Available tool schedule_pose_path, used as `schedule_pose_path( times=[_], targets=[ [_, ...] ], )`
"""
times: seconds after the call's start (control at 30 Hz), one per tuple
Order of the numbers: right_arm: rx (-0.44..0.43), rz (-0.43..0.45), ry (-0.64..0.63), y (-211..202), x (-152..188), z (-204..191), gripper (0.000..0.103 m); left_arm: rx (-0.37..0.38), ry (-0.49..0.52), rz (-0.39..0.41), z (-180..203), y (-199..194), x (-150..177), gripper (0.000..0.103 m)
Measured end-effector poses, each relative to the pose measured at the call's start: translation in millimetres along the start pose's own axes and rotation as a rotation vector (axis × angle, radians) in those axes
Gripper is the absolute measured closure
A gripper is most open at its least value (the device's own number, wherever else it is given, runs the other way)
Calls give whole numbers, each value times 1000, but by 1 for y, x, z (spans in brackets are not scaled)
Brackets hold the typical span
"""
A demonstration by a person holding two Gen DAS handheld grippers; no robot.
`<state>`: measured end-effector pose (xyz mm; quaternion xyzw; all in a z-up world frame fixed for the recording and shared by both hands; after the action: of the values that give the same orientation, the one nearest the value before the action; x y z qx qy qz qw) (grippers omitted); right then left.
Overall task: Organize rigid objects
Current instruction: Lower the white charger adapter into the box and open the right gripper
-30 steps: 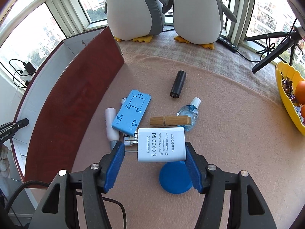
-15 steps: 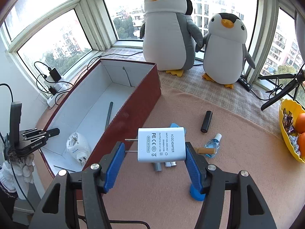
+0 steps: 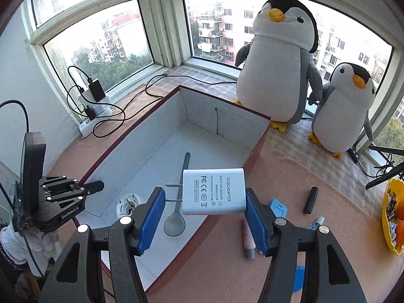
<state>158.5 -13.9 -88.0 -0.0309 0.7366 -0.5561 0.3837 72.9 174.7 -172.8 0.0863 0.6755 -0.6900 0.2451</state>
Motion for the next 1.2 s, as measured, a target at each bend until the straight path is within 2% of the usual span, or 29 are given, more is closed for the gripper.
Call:
schedule_pose_path(
  times=[0.5, 0.93, 1.07, 1.2],
  targets=[
    [20, -67, -50, 48, -9, -27, 44, -7, 7, 1, 1, 0, -1, 98],
    [10, -76, -84, 50, -8, -37, 43, -8, 8, 1, 1, 1, -1, 98],
    [26, -66, -92, 48, -8, -38, 37, -9, 7, 2, 0, 1, -1, 98],
    [32, -55, -86, 44, -8, -34, 36, -12, 8, 2, -1, 1, -1, 98]
  ],
)
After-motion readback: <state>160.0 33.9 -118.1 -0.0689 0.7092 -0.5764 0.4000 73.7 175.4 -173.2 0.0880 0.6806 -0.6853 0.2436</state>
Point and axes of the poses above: each gripper's, at about its wrist camera, not at the fingertips, and y roughly the way its jaws point, z to its right, x to its underside, the point moved 4 cm from there along y, roughly the way its jaws point
